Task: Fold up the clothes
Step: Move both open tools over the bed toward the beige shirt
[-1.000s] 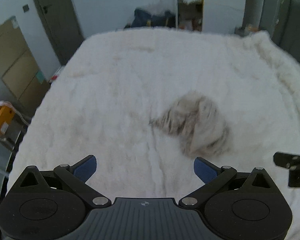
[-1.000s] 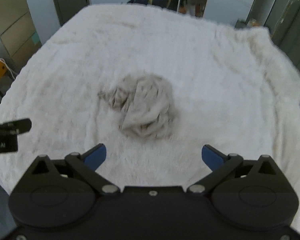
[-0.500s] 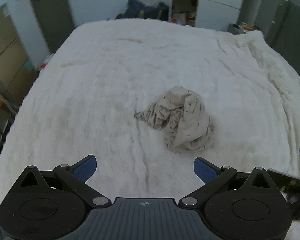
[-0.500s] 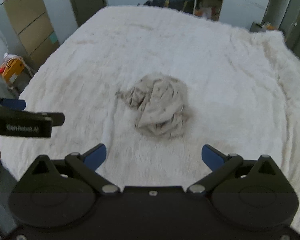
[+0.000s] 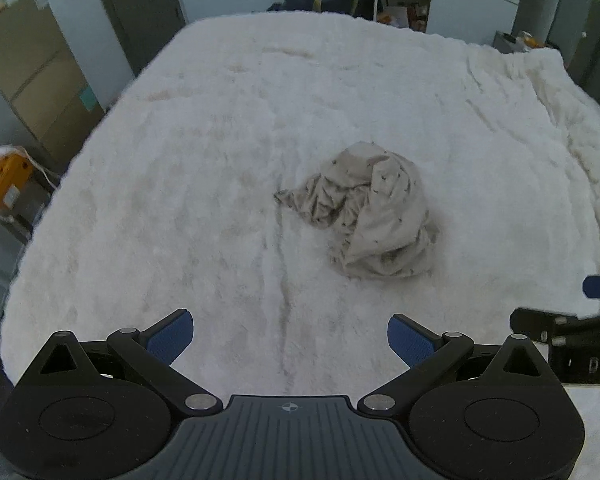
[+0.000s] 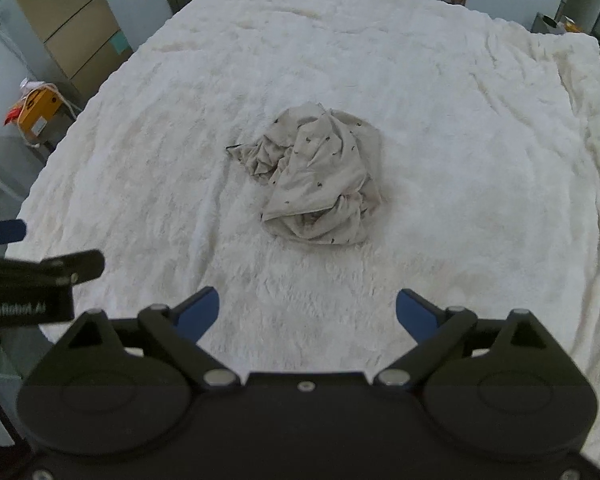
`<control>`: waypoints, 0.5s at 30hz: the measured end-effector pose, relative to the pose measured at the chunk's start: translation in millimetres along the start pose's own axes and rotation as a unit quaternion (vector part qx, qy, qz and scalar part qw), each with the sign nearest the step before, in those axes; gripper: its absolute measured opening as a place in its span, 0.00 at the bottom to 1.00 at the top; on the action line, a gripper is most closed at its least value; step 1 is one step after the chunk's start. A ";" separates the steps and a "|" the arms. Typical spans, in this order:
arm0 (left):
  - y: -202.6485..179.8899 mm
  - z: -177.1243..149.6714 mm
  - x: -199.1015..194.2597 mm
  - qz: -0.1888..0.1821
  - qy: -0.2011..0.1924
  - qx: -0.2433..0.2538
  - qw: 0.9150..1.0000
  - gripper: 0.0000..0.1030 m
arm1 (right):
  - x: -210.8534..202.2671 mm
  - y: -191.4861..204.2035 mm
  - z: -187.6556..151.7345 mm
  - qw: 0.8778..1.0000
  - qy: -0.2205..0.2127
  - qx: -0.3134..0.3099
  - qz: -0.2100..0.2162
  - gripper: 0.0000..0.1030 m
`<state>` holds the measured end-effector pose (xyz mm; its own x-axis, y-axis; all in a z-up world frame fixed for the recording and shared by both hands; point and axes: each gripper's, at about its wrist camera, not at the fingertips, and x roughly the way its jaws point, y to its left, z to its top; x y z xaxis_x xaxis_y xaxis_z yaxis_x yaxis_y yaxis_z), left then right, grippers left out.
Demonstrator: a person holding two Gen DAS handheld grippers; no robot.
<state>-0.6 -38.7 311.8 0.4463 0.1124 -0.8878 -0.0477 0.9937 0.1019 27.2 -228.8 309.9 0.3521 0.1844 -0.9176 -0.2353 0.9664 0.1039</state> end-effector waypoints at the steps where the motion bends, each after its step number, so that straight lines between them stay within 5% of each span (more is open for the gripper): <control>1: 1.6 2.3 0.5 -0.003 0.000 0.001 1.000 1.00 | -0.3 1.4 2.0 1.000 -0.002 0.005 -0.005 0.93; 15: 29.6 17.8 23.7 -0.051 0.003 0.006 0.999 1.00 | -3.7 27.6 2.5 0.998 -0.009 0.034 -0.050 0.96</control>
<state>24.5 -6.7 301.7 0.4422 0.0111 -0.8969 0.0087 0.9998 0.0166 21.6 -202.3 317.1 0.3862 0.0889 -0.9181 -0.1370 0.9898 0.0383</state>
